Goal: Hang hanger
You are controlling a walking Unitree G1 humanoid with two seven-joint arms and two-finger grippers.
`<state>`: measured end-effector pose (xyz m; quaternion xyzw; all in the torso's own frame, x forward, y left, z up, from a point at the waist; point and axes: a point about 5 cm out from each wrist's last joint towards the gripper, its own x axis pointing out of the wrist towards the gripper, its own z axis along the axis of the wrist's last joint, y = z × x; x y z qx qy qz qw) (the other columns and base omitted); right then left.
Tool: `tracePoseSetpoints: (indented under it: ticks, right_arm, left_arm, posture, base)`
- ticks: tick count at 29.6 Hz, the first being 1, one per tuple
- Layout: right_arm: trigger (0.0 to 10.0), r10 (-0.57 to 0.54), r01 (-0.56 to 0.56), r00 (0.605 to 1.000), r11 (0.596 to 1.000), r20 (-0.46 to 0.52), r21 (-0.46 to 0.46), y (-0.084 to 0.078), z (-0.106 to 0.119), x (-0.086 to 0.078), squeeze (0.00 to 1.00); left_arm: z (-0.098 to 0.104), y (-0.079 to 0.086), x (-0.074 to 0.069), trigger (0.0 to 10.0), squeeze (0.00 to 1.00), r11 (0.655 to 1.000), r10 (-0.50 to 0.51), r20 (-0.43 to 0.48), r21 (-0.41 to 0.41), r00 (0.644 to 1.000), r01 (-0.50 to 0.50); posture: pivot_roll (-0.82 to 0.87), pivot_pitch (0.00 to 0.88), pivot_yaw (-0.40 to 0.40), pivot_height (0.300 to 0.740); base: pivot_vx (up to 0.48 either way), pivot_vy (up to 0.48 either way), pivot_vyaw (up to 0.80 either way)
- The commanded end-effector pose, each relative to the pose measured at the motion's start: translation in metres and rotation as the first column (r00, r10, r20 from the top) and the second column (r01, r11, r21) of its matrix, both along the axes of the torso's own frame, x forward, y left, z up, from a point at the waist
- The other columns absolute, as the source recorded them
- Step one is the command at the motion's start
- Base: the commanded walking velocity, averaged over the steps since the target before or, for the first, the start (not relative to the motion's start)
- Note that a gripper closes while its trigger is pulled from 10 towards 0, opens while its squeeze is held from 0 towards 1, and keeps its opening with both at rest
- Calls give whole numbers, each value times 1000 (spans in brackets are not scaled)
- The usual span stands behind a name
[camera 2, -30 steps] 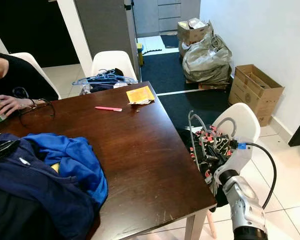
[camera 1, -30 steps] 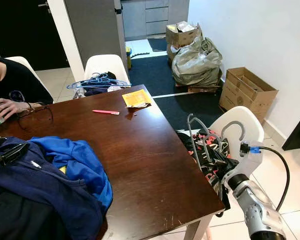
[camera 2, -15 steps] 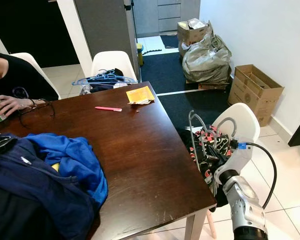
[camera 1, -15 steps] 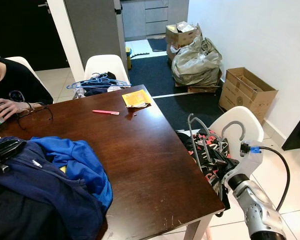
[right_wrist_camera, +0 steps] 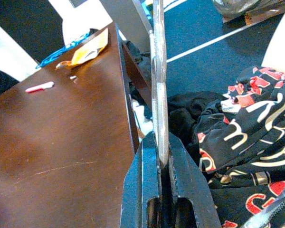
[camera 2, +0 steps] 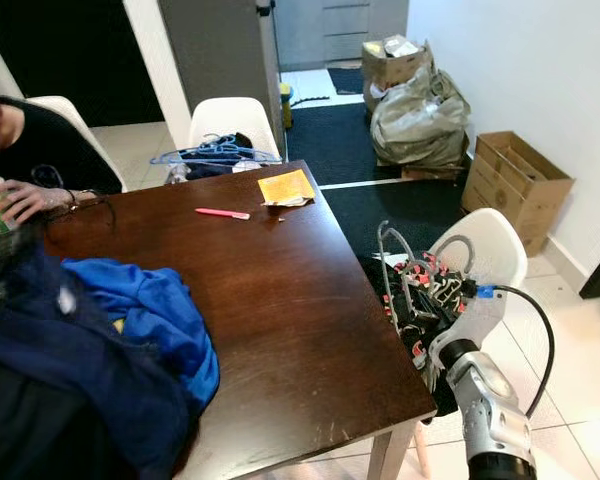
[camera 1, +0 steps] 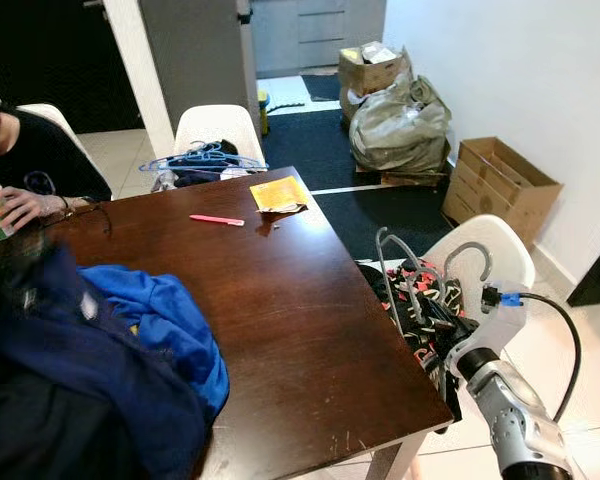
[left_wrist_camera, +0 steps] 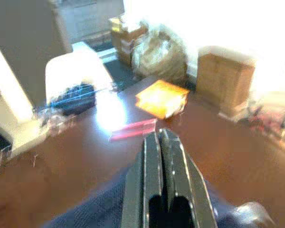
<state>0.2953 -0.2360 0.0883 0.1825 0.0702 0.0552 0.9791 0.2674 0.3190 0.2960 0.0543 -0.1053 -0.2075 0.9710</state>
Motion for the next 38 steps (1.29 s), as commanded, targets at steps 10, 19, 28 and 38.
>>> tracePoseSetpoints:
  ticks: [10, 19, 28, 38]
  right_arm:
    - [10000, 16, -16, 1000, 1000, -8, 16, 4, -2, 1, 0]
    - [10000, 20, -19, 1000, 1000, -6, 21, 6, -2, 2, 0]
    - [10000, 12, -13, 1000, 1000, 6, 28, 12, -1, 6, 0]
    - [10000, -39, 37, 999, 998, 33, 50, 9, 1, 7, 0]
  left_arm:
    - [106, -61, -32, 0, 0, 979, -195, 408, 22, 892, 204]
    - [102, -75, -26, 0, 0, 978, -196, 415, 18, 889, 207]
    - [7, -179, 18, 0, 0, 930, -327, 147, -124, 933, 346]
    - [-20, -240, 24, 10000, 0, 863, -402, 94, -292, 911, 412]
  posture:
    - [-9, 17, 32, 740]
    - [-2, 21, 37, 740]
    - [-3, 0, 57, 740]
    - [-12, 0, 88, 740]
  base:
    - [0, 0, 0]
    - [0, 0, 0]
    - [0, 0, 0]
    - [0, 0, -113]
